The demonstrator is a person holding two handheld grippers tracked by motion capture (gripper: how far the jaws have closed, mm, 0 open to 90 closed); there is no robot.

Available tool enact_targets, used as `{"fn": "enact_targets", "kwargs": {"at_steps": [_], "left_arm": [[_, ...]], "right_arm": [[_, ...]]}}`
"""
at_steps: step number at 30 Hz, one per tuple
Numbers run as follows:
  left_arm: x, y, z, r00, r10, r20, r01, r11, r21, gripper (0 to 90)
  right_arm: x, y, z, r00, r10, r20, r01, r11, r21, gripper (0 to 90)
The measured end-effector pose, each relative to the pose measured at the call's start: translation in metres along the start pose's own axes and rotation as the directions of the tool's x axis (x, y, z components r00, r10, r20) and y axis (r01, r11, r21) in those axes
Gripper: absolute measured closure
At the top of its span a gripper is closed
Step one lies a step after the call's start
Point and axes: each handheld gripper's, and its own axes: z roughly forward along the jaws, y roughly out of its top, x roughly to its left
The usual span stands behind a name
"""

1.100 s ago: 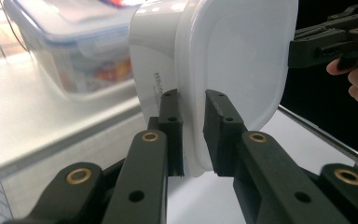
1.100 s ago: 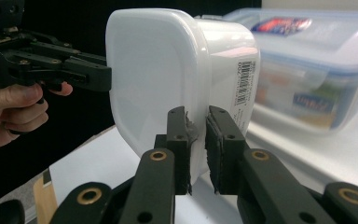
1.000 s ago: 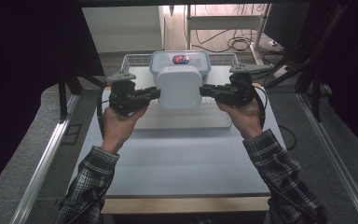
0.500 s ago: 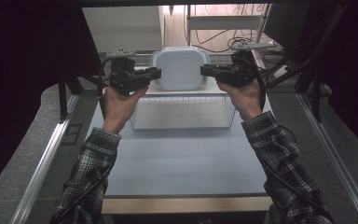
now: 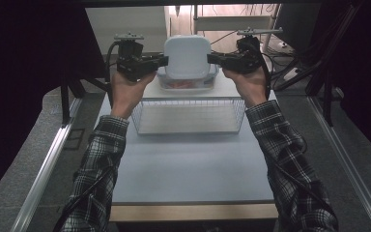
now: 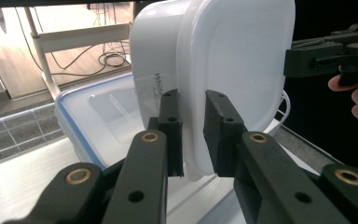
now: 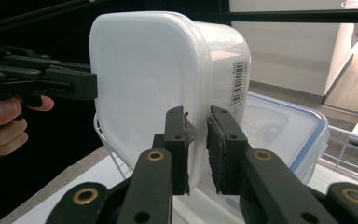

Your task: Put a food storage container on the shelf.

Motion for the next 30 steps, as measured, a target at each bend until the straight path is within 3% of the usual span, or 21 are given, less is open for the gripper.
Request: {"fn": "enact_targets", "kwargs": {"at_steps": [11, 17, 30], "left_arm": [[0.007, 0.002, 0.009, 1.0, -0.009, 0.0, 0.009, 0.9999, -0.005, 74.7], [0.007, 0.001, 0.012, 1.0, 0.003, -0.007, -0.003, 0.9999, -0.015, 67.7], [0.01, 0.0, 0.019, 1.0, 0.001, -0.004, -0.001, 0.9995, -0.031, 60.9]], "right_arm": [[-0.006, 0.003, 0.009, 0.9998, 0.012, 0.018, -0.012, 1.0, 0.016, 76.3], [-0.004, 0.005, 0.012, 0.9999, 0.004, 0.015, -0.004, 1.0, 0.009, 71.7], [-0.005, 0.003, 0.019, 0.9997, -0.013, 0.022, 0.012, 1.0, 0.014, 63.2]]}}
